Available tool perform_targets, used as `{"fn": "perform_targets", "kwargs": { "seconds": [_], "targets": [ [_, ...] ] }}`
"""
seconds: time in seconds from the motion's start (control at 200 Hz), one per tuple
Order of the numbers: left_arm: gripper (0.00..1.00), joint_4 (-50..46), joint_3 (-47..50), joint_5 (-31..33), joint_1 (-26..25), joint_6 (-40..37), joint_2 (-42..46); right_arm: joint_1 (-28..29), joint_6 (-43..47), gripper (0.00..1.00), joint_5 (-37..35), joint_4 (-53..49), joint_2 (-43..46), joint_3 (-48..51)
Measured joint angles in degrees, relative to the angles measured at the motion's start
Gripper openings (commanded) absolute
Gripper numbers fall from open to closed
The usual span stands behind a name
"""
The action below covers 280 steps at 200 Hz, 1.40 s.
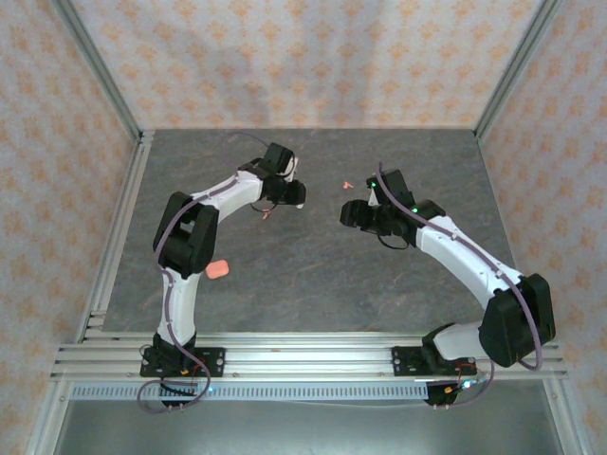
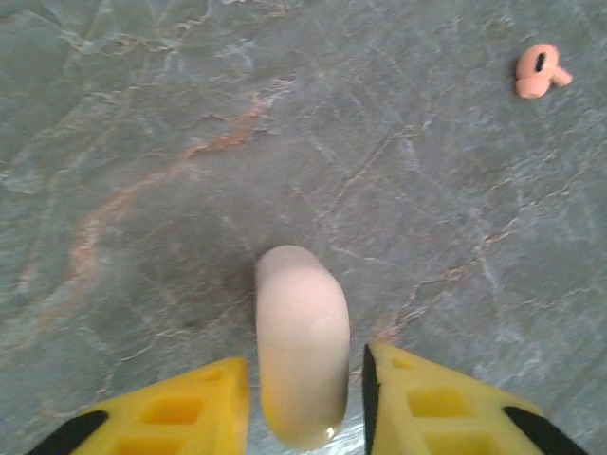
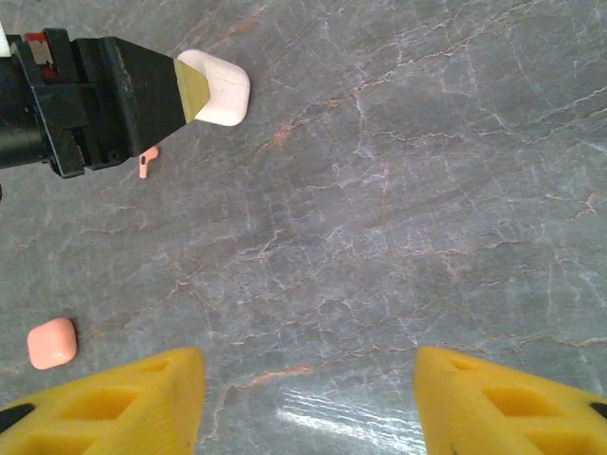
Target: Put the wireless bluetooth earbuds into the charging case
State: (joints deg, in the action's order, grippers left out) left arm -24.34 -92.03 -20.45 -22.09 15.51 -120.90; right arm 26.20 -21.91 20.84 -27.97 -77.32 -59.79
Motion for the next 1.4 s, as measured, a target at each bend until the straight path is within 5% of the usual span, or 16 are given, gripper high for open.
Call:
{"fn": "perform_targets", "kwargs": {
  "seconds": [0.16, 0.34, 0.535, 0.801, 1.111, 1.401],
  "targets": [
    [0.49, -2.8, 0.63, 1.88, 2.12, -2.08, 3.06, 0.0, -0.9, 0.59, 1.73, 0.46, 0.0, -0.11],
    [0.54, -5.6, 8.39, 6.38, 7.13, -3.13, 17.05, 0.42, -1.95, 0.59, 3.89, 0.72, -1.38, -1.25],
    [0.73, -7.87, 23.67, 11.52, 16.33, 1.73, 33.2, 4.87, -2.12, 0.59, 5.11, 1.05, -8.11, -6.29],
    [0.81, -13.81, 45.24, 11.89, 23.3, 10.45, 44.92, 10.16, -2.1, 0.59, 9.29, 2.54, -17.57, -12.15],
    [0.81, -13.09, 54.73, 6.45, 22.77, 18.32, 47.32, 11.52, -1.73, 0.6, 11.34, 4.92, -18.91, -10.73],
    [0.74, -7.48, 54.71, 4.52, 14.08, 23.12, 44.19, 11.52, 0.09, 0.61, 11.1, 4.85, -18.88, -10.03]
  ]
}}
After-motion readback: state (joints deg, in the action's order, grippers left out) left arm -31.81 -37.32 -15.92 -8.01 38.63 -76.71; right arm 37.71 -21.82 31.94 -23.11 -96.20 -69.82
